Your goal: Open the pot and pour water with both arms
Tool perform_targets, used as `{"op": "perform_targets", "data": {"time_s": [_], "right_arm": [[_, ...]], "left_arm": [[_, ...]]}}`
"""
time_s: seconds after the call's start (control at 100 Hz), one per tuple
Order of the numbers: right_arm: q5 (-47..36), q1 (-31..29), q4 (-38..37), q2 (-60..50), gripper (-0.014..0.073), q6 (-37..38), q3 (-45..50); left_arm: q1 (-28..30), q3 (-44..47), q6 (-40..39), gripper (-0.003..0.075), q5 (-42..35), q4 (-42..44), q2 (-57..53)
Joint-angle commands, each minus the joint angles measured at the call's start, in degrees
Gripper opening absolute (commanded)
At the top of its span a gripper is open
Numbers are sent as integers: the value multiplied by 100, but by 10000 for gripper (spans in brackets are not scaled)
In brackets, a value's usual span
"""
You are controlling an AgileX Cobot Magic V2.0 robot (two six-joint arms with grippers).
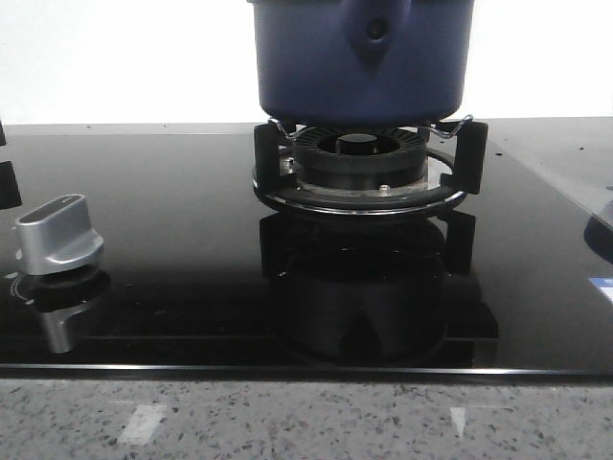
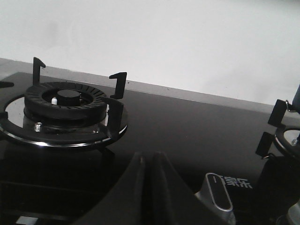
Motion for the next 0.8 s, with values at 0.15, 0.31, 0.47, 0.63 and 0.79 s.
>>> {"op": "perform_targets", "data": {"time_s": [0.15, 0.31, 0.47, 0.63, 0.79], "right_arm": [[-529, -49, 994, -138, -46, 0, 152], [-458, -49, 1995, -138, -46, 0, 104], [488, -49, 1924, -89, -46, 0, -516], [1261, -49, 1549, 463, -46, 0, -1476], [2486, -49, 1038, 1629, -46, 0, -2639]], "left_arm": [[-43, 182, -49, -20, -518, -1150, -156], [-43, 148, -49, -20, -719, -2309, -156], [-43, -193, -49, -20, -569, -2748, -156], [-43, -1032, -49, -20, 160, -2455, 148], [-43, -2146, 439, -20, 1372, -2091, 1120]]}}
